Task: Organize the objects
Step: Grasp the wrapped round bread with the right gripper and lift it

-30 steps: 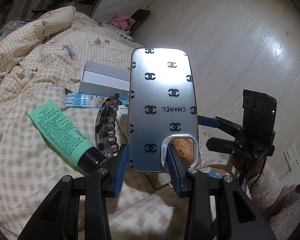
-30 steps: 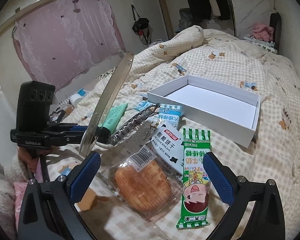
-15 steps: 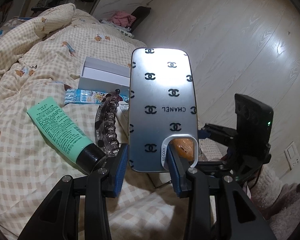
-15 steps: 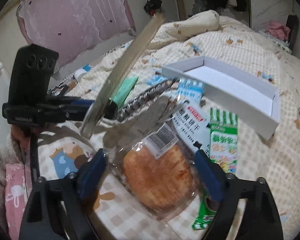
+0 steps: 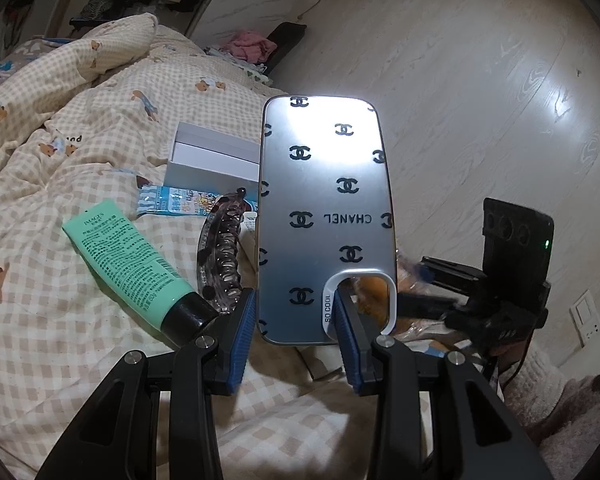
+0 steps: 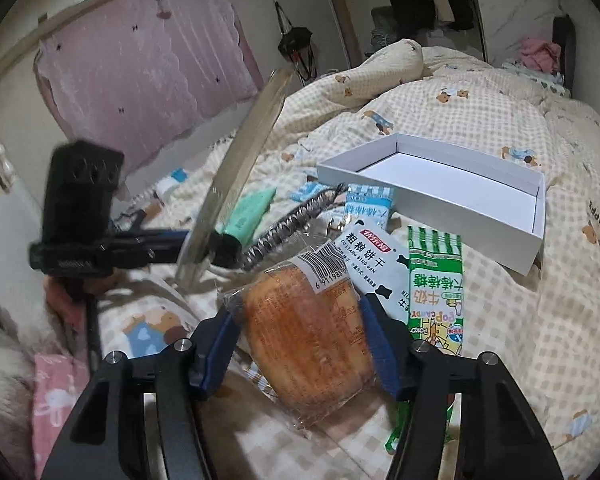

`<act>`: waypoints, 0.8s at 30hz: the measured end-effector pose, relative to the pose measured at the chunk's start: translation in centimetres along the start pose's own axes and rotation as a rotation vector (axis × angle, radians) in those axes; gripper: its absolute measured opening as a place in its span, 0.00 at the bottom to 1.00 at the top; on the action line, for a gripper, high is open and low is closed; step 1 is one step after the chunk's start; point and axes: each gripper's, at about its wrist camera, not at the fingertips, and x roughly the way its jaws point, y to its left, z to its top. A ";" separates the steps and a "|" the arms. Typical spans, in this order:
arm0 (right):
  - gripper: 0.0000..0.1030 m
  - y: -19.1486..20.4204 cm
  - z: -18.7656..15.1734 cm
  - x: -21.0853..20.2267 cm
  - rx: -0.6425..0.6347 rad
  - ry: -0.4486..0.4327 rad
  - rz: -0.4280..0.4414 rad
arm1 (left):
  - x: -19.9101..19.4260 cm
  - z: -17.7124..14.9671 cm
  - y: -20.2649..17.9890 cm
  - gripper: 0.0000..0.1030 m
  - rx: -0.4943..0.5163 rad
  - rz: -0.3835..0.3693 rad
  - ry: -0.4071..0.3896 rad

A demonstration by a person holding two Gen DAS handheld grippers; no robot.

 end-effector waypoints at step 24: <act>0.59 -2.4 3.0 0.1 0.049 0.019 -0.122 | 0.0 -0.2 0.2 0.41 -0.014 -0.010 0.018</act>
